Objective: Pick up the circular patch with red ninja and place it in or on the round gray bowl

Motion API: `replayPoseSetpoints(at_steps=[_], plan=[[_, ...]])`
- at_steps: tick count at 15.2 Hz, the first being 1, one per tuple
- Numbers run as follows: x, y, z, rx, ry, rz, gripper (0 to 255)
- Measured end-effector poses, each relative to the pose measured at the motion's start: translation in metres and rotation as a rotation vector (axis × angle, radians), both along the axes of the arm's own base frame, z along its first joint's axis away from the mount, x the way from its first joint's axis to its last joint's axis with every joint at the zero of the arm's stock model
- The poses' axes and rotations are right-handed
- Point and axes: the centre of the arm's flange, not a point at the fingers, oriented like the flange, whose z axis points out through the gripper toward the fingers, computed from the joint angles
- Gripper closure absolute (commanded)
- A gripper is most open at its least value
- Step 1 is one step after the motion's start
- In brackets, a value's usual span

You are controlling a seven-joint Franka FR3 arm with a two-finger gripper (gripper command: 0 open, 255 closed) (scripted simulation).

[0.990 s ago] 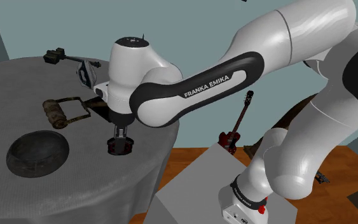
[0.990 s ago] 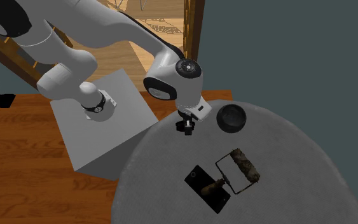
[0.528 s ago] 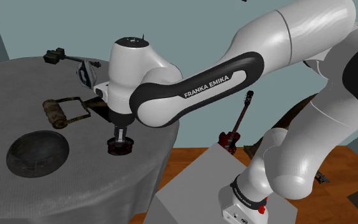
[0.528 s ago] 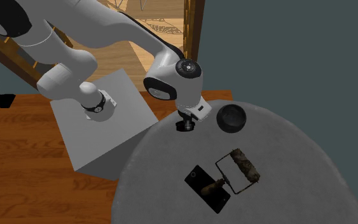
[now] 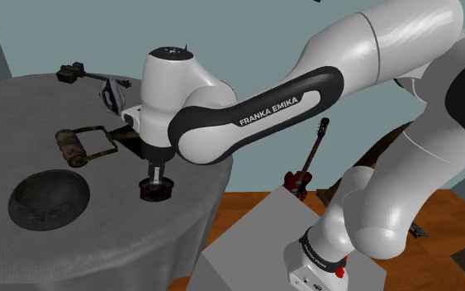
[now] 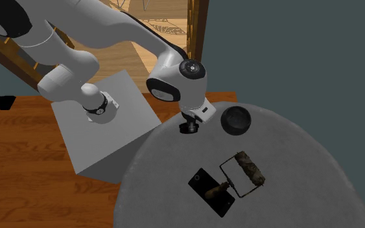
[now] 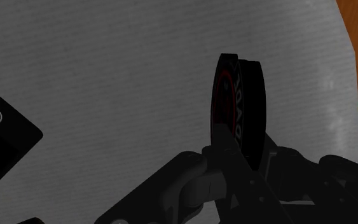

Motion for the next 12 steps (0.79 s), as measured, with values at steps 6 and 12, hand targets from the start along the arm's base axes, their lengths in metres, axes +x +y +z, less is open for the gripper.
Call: replayPoseSetpoints(at_steps=[6,12], plan=[[-0.001,-0.001,0.029,0.0,0.0,0.0,255],[0.0,0.001,0.061,0.0,0.0,0.0,255]])
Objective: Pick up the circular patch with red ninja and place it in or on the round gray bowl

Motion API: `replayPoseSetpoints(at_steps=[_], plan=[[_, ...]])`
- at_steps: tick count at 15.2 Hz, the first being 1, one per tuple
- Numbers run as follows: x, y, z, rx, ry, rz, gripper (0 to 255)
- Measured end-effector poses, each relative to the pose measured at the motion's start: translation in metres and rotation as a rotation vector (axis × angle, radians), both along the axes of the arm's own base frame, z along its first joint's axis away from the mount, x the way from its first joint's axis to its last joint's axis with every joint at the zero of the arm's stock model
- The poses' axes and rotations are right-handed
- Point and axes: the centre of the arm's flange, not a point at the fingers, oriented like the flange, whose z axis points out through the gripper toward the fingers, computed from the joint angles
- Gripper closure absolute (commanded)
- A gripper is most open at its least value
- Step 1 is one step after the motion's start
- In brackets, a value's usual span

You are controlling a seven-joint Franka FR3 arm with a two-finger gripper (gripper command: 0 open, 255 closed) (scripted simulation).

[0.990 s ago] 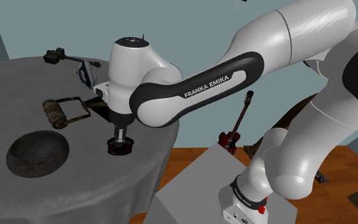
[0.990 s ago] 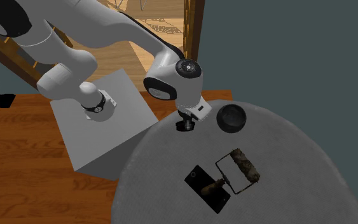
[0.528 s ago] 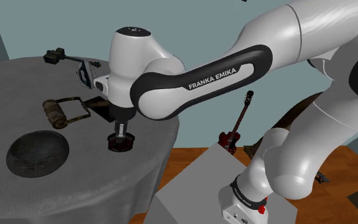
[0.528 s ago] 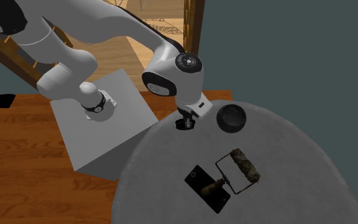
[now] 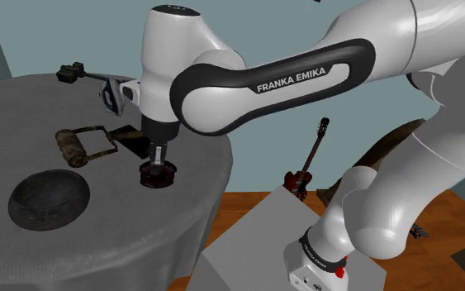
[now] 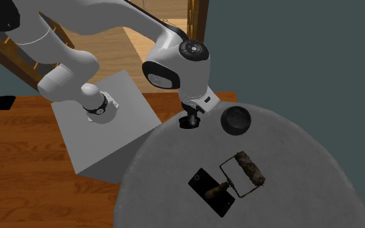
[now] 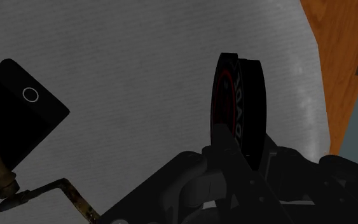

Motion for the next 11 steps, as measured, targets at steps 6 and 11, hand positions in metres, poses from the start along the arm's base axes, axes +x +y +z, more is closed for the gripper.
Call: replayPoseSetpoints(at_steps=[6,11], plan=[[0.001,-0.001,0.031,0.0,0.0,0.0,255],[0.0,-0.001,0.06,0.0,0.0,0.0,255]])
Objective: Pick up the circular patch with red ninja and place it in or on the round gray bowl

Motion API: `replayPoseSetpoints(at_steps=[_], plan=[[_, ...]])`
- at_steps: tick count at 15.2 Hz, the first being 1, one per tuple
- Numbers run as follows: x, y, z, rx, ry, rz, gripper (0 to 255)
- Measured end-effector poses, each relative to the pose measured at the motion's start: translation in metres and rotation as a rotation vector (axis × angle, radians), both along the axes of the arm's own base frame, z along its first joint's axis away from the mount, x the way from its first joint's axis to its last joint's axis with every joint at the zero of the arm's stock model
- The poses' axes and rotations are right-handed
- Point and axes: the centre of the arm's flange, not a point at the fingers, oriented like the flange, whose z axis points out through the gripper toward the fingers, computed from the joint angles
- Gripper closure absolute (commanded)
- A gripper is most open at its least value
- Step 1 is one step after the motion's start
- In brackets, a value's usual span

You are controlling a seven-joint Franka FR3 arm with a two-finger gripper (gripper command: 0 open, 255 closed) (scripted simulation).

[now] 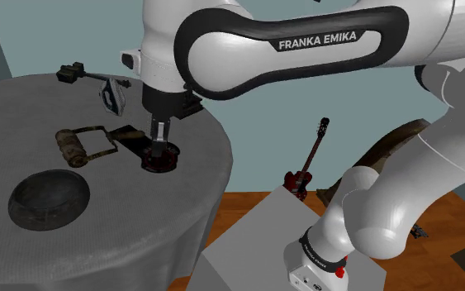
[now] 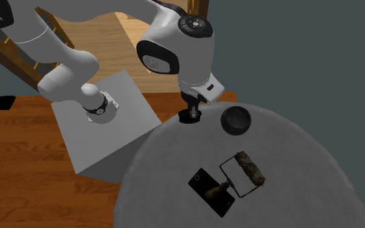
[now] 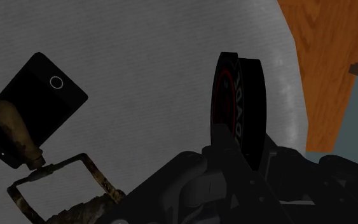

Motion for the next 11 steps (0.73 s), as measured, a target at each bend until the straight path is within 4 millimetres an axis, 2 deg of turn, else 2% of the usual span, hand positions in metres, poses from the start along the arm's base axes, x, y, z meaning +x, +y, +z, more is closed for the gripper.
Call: replayPoseSetpoints(at_steps=[10,11], plan=[[0.0,0.0,0.049,0.0,0.0,0.0,255],[0.002,0.006,0.052,0.0,0.0,0.0,255]])
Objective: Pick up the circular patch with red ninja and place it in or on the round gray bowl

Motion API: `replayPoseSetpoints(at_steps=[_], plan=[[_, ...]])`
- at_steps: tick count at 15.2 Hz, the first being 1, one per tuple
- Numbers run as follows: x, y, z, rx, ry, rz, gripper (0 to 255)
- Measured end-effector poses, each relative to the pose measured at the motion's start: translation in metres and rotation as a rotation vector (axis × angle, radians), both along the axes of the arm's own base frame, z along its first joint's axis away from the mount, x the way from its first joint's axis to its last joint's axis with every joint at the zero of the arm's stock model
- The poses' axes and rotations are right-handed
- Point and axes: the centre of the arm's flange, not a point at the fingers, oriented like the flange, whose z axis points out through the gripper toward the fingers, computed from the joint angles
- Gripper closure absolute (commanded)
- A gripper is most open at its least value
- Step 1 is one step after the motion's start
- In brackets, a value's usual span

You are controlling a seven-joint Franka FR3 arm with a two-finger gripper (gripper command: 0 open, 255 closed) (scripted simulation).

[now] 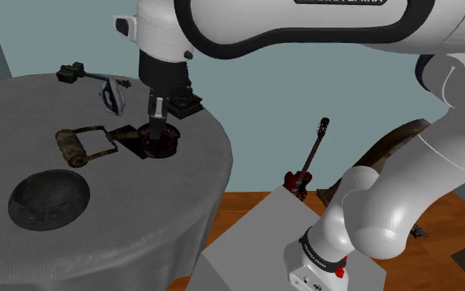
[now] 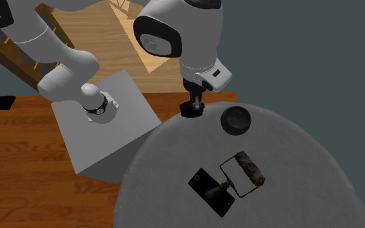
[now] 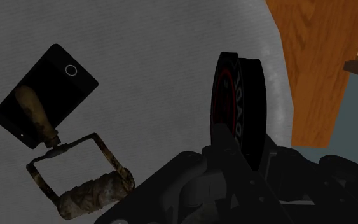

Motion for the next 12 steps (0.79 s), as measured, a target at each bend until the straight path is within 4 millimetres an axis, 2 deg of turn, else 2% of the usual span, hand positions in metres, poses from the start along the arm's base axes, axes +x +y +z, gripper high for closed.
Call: replayPoseSetpoints(at_steps=[3,12], plan=[[0.014,0.028,0.006,0.0,0.0,0.001,255],[0.062,0.135,0.026,0.0,0.0,0.003,255]])
